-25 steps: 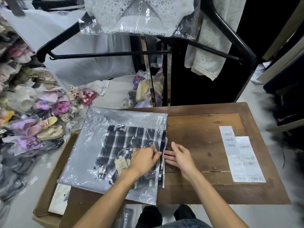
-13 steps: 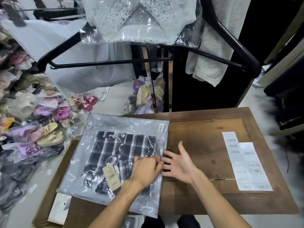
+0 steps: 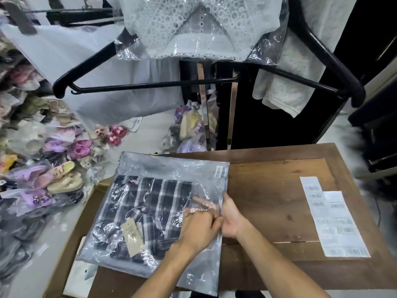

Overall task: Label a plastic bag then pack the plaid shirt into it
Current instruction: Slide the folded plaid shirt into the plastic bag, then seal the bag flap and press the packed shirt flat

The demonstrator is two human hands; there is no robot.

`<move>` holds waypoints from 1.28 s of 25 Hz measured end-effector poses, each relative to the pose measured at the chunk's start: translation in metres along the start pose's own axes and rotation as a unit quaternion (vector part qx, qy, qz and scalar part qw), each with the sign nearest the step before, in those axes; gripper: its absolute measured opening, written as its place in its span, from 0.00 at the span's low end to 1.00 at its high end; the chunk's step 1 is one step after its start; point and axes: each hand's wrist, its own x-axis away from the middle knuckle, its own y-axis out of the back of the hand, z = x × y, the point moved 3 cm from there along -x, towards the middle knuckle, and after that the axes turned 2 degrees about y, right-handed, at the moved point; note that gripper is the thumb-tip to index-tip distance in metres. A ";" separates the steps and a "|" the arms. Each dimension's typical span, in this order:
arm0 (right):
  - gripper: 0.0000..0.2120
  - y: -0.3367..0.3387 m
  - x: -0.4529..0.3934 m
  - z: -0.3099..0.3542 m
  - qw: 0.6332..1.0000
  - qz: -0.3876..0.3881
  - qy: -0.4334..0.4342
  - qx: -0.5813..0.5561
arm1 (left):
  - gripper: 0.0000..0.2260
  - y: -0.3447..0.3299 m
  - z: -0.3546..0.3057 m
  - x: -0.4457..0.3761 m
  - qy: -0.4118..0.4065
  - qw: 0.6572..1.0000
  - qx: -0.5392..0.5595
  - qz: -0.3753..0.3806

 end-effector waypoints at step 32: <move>0.13 -0.013 -0.022 0.142 0.739 -0.444 0.251 0.440 | 0.25 0.030 0.034 -0.172 -0.011 0.980 0.083 0.180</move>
